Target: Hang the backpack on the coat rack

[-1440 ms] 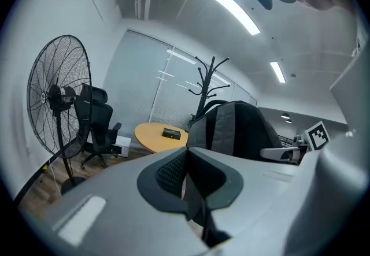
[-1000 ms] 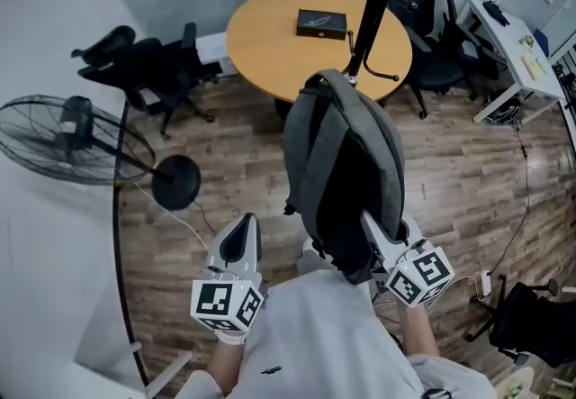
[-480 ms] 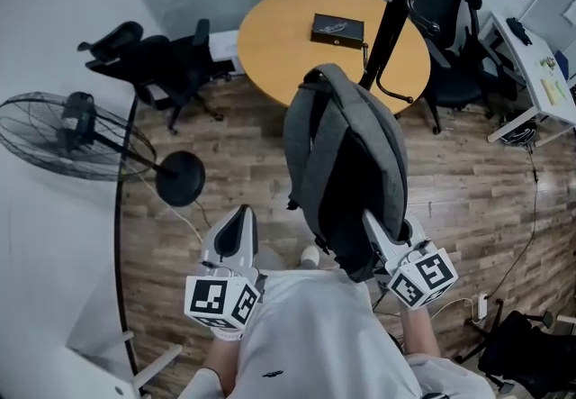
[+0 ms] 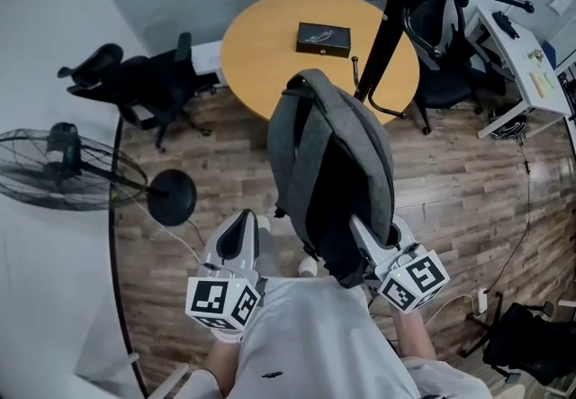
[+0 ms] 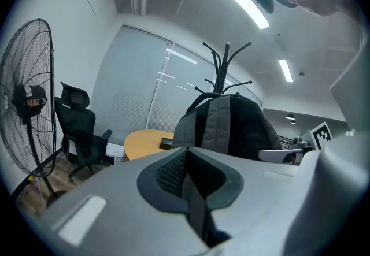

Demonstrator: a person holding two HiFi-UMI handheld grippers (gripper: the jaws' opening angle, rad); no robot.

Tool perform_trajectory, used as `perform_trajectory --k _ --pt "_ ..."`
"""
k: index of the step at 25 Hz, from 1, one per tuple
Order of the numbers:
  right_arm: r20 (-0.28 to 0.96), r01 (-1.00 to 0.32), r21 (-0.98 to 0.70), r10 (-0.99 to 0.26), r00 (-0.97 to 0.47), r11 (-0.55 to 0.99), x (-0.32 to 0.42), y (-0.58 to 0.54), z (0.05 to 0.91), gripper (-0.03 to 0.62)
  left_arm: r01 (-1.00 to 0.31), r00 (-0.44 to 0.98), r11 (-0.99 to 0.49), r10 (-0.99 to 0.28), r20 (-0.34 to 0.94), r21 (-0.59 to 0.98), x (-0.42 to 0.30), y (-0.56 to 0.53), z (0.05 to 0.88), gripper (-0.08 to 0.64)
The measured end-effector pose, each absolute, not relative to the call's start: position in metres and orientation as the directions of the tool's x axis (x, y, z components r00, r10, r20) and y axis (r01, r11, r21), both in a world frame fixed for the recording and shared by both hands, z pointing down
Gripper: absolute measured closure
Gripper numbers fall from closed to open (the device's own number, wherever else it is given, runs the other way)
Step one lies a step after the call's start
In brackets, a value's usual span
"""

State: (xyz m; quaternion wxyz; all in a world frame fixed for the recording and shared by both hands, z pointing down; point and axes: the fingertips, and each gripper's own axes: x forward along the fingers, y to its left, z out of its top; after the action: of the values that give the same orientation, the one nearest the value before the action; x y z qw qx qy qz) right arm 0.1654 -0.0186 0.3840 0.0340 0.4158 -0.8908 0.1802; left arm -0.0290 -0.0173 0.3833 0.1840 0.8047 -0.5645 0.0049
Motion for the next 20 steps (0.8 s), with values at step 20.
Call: perform_trajectory --k 20 --pt "0.188 -0.823 -0.313 -0.818 -0.544 0.475 0.087 -0.13 0.368 0.505 -0.819 0.55 -0.496 -0.822 0.149 0.289 -0.079 -0.179 0.355 0.543"
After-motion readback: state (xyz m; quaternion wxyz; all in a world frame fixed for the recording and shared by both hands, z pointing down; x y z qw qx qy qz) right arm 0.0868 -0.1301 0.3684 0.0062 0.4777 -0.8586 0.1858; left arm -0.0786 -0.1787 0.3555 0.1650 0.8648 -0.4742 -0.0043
